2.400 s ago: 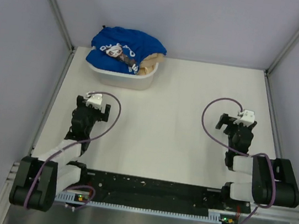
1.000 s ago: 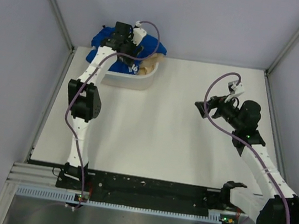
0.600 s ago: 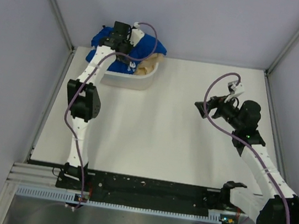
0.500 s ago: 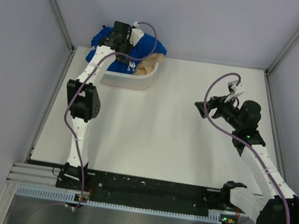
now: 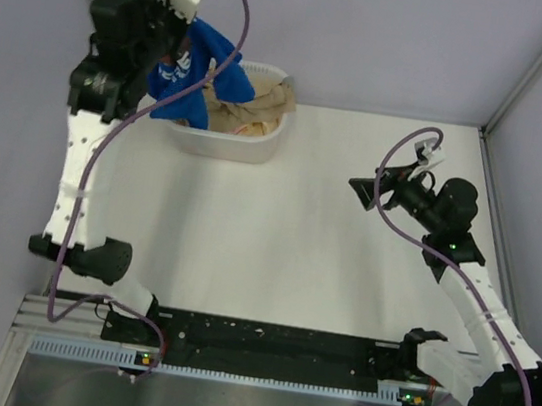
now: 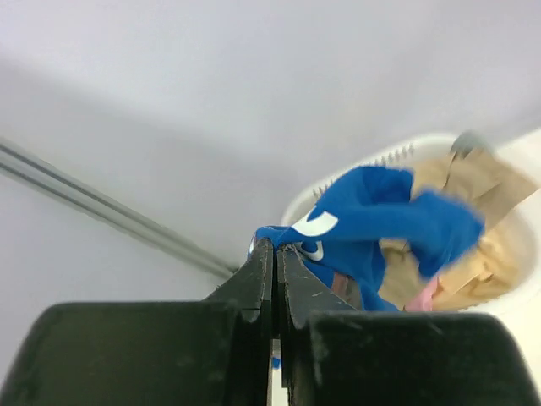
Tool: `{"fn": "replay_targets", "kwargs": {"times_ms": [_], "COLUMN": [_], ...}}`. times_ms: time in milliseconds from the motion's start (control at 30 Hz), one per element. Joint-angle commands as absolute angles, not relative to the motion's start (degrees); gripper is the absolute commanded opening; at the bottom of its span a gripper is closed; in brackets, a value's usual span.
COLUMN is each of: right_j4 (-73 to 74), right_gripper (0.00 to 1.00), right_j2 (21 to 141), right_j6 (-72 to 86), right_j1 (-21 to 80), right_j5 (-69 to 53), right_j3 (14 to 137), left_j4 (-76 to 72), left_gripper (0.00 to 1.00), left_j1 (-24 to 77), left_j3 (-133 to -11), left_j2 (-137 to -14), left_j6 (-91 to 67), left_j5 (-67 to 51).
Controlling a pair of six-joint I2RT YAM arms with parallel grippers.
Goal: Fold and stack the t-shirts
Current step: Grab crumpled tshirt from bin with the left arm, then move the tshirt to the center of the board
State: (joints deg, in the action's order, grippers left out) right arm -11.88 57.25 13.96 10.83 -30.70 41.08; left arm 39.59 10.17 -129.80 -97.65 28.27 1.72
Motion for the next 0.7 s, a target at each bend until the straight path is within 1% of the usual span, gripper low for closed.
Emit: {"fn": "replay_targets", "kwargs": {"times_ms": [0,33,100,200,300,400,533,667], "right_j4": [-13.4,-13.4,-13.7,-13.4,-11.5,-9.0,-5.2,-1.9], "right_gripper": [0.85,0.85,0.85,0.85,0.85,0.86,0.87,0.87], "right_j2": [55.9,55.8,55.9,56.3,56.7,56.6,56.9,59.2], "right_j6": [13.6,13.3,12.7,11.5,9.7,9.2,8.5,8.9], "right_j1": [14.2,15.1,16.7,19.2,21.4,21.7,21.7,21.7], "right_j5": [-31.9,-31.7,-31.8,-31.7,-30.6,-29.8,-25.3,-21.2], "right_j3": [45.7,46.0,46.3,47.1,47.8,47.6,46.7,46.4], "left_j4": [40.9,42.3,48.0,54.7,56.9,53.1,45.3,44.9], "left_gripper": [0.0,0.0,0.0,0.0,0.0,0.0,0.0,0.0], "left_j1": [11.2,11.6,11.7,11.7,11.7,11.7,12.8,17.7], "left_j3": [-130.6,-131.0,-135.2,-133.7,-124.6,-112.4,-101.8,-102.8], "left_j2": [-82.2,-79.0,-76.9,-74.0,-71.9,-71.0,-75.6,-86.1], "left_j6": [27.2,27.4,27.0,27.4,28.0,28.8,30.9,38.5], "left_j5": [-9.8,-12.3,-17.6,-24.5,-29.6,-32.0,-31.8,-30.1]}}
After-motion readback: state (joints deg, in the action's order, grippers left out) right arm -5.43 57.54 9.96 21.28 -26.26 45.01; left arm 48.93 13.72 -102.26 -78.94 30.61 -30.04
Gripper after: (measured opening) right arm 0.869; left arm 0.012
